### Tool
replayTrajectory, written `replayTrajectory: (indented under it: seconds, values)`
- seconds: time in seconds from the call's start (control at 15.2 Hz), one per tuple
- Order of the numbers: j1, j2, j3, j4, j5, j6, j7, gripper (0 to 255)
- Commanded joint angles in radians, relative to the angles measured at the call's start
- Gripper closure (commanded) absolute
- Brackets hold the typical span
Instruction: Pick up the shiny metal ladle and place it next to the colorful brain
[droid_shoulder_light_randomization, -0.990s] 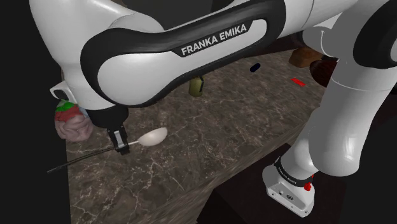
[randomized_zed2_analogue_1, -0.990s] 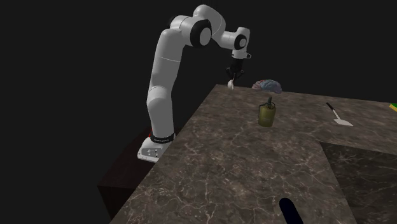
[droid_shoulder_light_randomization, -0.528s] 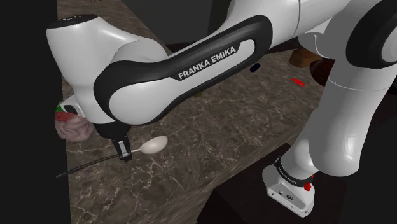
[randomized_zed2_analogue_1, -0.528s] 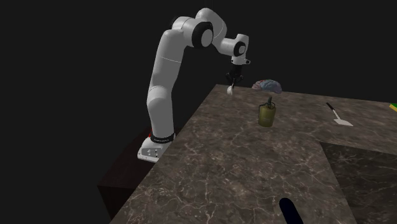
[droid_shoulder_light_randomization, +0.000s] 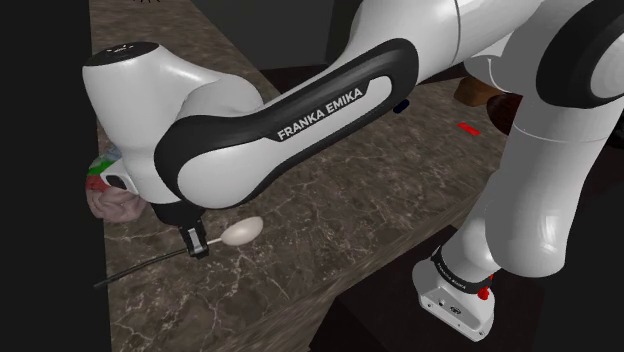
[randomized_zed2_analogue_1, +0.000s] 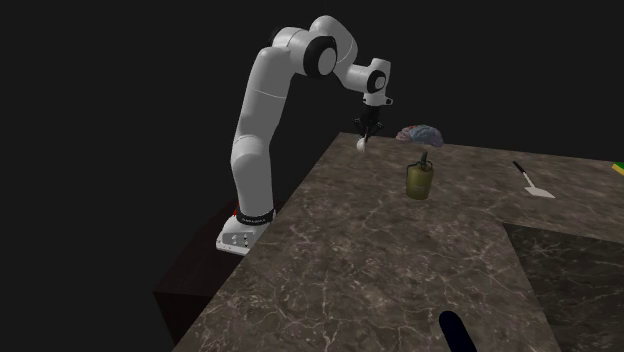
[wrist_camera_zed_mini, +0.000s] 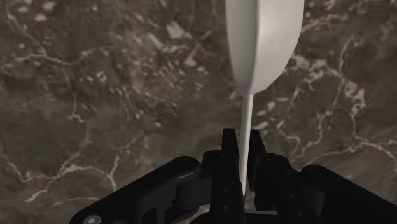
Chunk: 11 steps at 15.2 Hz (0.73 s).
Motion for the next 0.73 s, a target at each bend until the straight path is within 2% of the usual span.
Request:
replayTrajectory:
  seconds: [0.0, 0.07, 0.13, 0.46, 0.66]
  values:
    - [0.0, 0.001, 0.0, 0.0, 0.0, 0.0, 0.0, 255]
    - [0.0, 0.001, 0.0, 0.0, 0.0, 0.0, 0.0, 255]
    - [0.0, 0.001, 0.0, 0.0, 0.0, 0.0, 0.0, 0]
    - [0.0, 0.001, 0.0, 0.0, 0.0, 0.0, 0.0, 0]
    - [-0.006, -0.027, 0.007, 0.069, 0.019, -0.092, -0.013, 0]
